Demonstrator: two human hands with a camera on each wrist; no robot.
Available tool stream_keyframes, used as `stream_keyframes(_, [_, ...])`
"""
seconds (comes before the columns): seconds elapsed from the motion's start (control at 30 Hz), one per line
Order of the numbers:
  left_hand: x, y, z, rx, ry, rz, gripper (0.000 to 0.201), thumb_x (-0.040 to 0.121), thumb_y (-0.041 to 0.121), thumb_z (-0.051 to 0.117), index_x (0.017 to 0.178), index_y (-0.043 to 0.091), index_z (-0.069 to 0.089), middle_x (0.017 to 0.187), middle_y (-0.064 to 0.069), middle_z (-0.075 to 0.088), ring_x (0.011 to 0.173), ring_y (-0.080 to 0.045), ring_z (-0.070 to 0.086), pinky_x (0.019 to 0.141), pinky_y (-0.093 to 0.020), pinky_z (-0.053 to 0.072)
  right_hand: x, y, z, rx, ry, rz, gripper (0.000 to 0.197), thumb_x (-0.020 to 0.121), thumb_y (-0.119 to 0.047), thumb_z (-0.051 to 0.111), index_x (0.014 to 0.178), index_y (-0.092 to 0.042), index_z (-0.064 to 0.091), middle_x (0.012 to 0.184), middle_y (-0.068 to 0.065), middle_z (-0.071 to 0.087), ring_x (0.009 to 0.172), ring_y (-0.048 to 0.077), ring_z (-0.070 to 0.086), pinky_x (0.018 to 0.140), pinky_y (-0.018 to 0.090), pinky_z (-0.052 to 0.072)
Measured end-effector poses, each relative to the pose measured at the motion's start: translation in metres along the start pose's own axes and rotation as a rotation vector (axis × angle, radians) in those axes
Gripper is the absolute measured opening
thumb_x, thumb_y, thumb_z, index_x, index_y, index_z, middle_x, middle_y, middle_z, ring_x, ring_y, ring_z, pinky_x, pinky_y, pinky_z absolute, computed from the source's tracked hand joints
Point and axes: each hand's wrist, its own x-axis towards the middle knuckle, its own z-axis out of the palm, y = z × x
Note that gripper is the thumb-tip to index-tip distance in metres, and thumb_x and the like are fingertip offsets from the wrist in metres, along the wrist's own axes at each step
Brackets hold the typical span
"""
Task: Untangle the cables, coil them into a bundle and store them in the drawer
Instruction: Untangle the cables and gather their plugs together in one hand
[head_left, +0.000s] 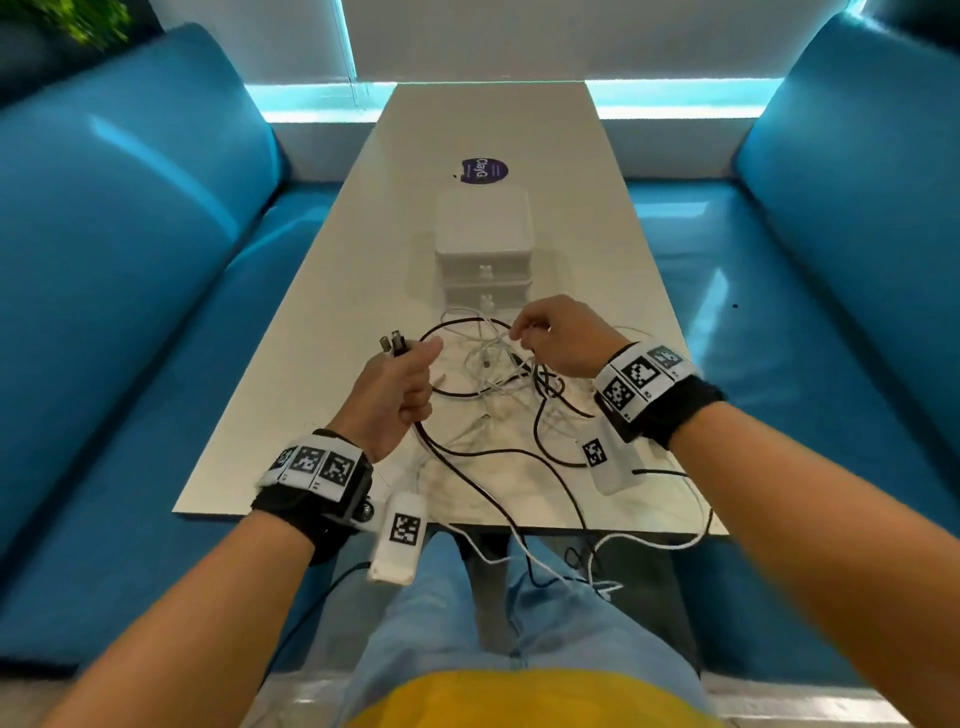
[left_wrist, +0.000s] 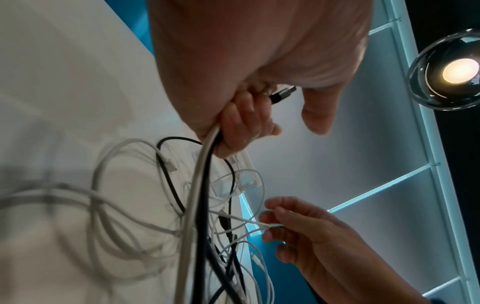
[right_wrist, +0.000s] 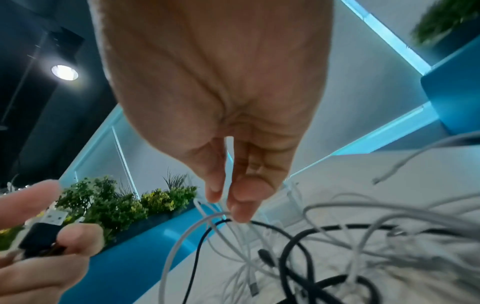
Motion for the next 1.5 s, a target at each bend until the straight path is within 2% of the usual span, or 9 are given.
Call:
stream_keyframes(0.17, [-0.005,-0.001,-0.008,-0.058,0.069,-0.034,0.025,0.091,0.016,0.057,0.070,0.022,0.044,0.050,0.009,0.026,0.044,-0.007,0.021,0.045,-0.022,0.017,0.023,-0.003,0.021,-0.402,-0.110,0.094,0.024,0.088,-0.021,0.060,0.109,-0.010,0.065,0.110,0.010,0.064,0.099,0.029,0.062,0.076,0.028,0.046])
stream_keyframes(0.47, [-0.001,0.004,0.005,0.008,0.113,0.043,0.015,0.089,0.001,0.057,0.080,0.014,0.059,0.051,0.008,0.031,0.042,-0.006,0.025,0.044,-0.021,0.018,0.023,-0.005,0.035,-0.546,-0.131,0.096,0.021,0.085,-0.020,0.062,0.102,-0.008,0.063,0.100,0.013,0.066,0.081,0.029,0.061,0.073,0.032,0.051])
stream_keyframes(0.6, [0.003,0.011,0.022,0.065,0.082,0.143,0.014,0.087,0.004,0.063,0.083,0.014,0.070,0.049,0.007,0.031,0.044,-0.008,0.023,0.045,-0.024,0.015,0.024,0.001,0.030,-0.333,-0.108,0.130,0.013,0.088,-0.019,0.055,0.094,-0.011,0.063,0.096,0.009,0.065,0.088,0.028,0.063,0.070,0.030,0.048])
stream_keyframes(0.73, [0.009,0.014,0.043,0.120,0.050,0.214,0.012,0.087,0.010,0.066,0.097,0.013,0.073,0.050,0.008,0.039,0.045,-0.006,0.031,0.043,-0.021,0.018,0.014,0.008,0.012,0.074,0.042,0.035,0.006,0.092,-0.023,0.056,0.095,-0.019,0.059,0.087,0.000,0.061,0.070,0.016,0.056,0.057,0.025,0.040])
stream_keyframes(0.93, [0.024,0.007,0.067,0.307,0.211,0.253,0.014,0.082,0.022,0.073,0.095,0.025,0.074,0.056,0.011,0.046,0.044,-0.002,0.042,0.048,-0.019,0.034,-0.001,0.014,0.005,0.272,0.150,-0.109,0.011,0.092,-0.019,0.058,0.099,-0.016,0.067,0.091,0.000,0.067,0.081,0.012,0.058,0.082,0.036,0.047])
stream_keyframes(1.13, [0.025,0.000,0.081,0.229,0.200,0.302,0.008,0.084,0.012,0.071,0.091,0.016,0.071,0.059,0.015,0.063,0.058,0.005,0.060,0.059,-0.011,0.045,-0.015,0.002,0.006,0.451,0.142,-0.247,0.017,0.093,-0.005,0.057,0.090,-0.020,0.066,0.090,-0.016,0.065,0.075,-0.012,0.059,0.075,0.008,0.044])
stream_keyframes(1.23, [0.022,0.000,0.081,0.149,0.214,0.291,0.004,0.083,0.013,0.072,0.083,0.017,0.071,0.068,0.009,0.068,0.059,0.003,0.063,0.058,-0.013,0.046,-0.018,0.001,0.006,0.419,0.138,-0.249,0.011,0.092,-0.009,0.061,0.095,-0.017,0.068,0.091,-0.010,0.068,0.080,-0.008,0.062,0.080,0.014,0.048])
stream_keyframes(1.37, [0.025,0.021,0.066,-0.081,0.299,0.241,0.008,0.087,0.024,0.069,0.086,0.017,0.064,0.071,0.006,0.058,0.041,-0.003,0.038,0.041,-0.017,0.031,-0.020,0.033,0.015,-0.079,-0.008,-0.121,0.020,0.089,-0.022,0.066,0.106,-0.013,0.070,0.109,0.004,0.068,0.105,0.018,0.059,0.094,0.028,0.041])
stream_keyframes(1.5, [0.022,0.044,0.051,-0.064,0.253,0.291,0.025,0.097,0.033,0.053,0.077,0.021,0.061,0.088,0.002,0.065,0.063,-0.005,0.046,0.048,-0.019,0.027,-0.018,0.063,0.019,0.004,0.067,0.000,0.021,0.087,-0.029,0.068,0.103,-0.016,0.073,0.110,0.000,0.067,0.103,0.013,0.058,0.088,0.023,0.039])
